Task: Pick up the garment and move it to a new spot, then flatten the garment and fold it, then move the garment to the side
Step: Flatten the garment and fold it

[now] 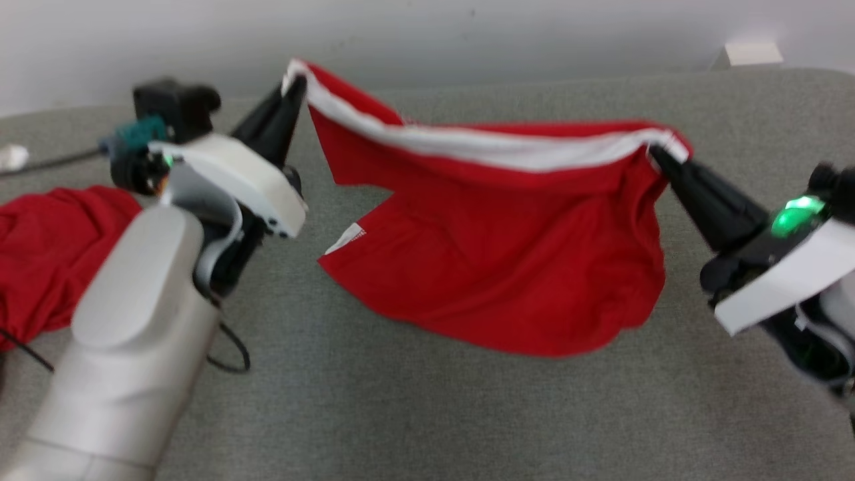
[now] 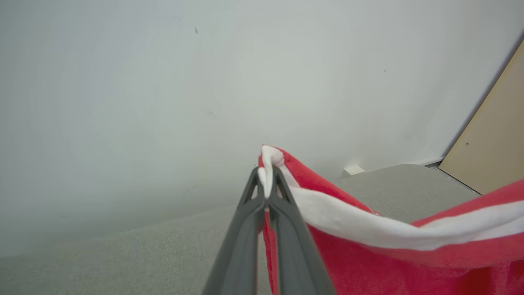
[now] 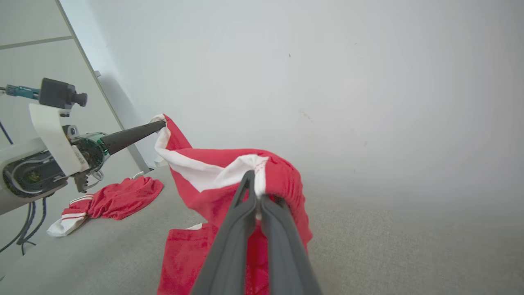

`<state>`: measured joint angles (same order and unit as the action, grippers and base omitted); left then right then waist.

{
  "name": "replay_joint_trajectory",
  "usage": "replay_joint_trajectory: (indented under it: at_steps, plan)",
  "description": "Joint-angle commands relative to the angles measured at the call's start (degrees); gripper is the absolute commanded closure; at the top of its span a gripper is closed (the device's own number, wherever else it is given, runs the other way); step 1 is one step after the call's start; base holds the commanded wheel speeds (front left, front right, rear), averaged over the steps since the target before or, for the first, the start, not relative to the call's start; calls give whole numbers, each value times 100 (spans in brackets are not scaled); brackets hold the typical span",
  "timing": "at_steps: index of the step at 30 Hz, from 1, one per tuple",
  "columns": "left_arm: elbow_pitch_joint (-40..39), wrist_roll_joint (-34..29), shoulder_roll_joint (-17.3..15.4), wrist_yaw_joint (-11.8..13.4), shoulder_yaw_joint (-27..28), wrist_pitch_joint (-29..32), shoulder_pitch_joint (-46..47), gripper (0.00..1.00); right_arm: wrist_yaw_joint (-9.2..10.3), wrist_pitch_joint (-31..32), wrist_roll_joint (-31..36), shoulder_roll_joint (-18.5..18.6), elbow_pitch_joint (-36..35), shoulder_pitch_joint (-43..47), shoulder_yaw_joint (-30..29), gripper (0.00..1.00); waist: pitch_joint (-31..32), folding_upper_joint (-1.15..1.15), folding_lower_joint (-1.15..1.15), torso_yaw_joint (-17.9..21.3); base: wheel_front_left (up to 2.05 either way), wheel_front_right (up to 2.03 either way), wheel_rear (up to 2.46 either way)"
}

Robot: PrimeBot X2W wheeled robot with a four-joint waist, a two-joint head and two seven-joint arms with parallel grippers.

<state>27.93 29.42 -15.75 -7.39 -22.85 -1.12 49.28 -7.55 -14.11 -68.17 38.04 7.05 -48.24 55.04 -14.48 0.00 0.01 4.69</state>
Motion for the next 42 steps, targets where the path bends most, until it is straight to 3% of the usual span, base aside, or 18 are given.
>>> replay_joint_trajectory:
  at_steps: [1, 6, 14, 21, 24, 33, 37, 42]
  plan:
    - [81, 31, -82, -15, -18, -14, 234, 100, 12, 23, -63, 25, 56, -228, 4, 100, -444, 0, -1, 8, 0, 0, 0]
    - [849, 249, -148, -14, -97, -170, 1698, 100, 12, 18, -291, -81, 473, -1677, 77, 100, -992, 0, -1, 52, 0, 0, 0]
    - [1966, 592, 19, -14, -65, -429, 3659, 100, 12, -99, -431, -321, 1192, -3569, -114, 100, -1407, 0, -1, 70, 0, 0, 0]
    - [2644, 803, 184, -2, -36, -697, 4702, 100, 12, -111, -310, -399, 1595, -4481, -460, 100, -1506, 0, -1, -12, 0, 0, 0]
    - [2863, 859, 253, -2, -137, -692, 4914, 100, 12, -109, -279, -337, 1718, -4727, -303, 100, -1521, 0, -1, -55, 0, 0, 0]
    - [2994, 1436, 319, -3, -832, -305, 3840, 100, 12, -93, -650, -129, 1418, -3923, 1078, 100, -1166, 0, -1, -189, 0, 0, 0]
    - [2700, 1851, 115, -3, -1326, 100, 2910, 100, 12, 5, -705, 15, 1030, -3265, 1715, 100, -781, 0, -1, -217, 0, 0, 0]
    - [2091, 2452, -340, -3, -1872, 760, 1768, 100, 12, 421, -743, 149, 456, -2261, 1830, 100, -122, 0, -1, -222, 0, 0, 0]
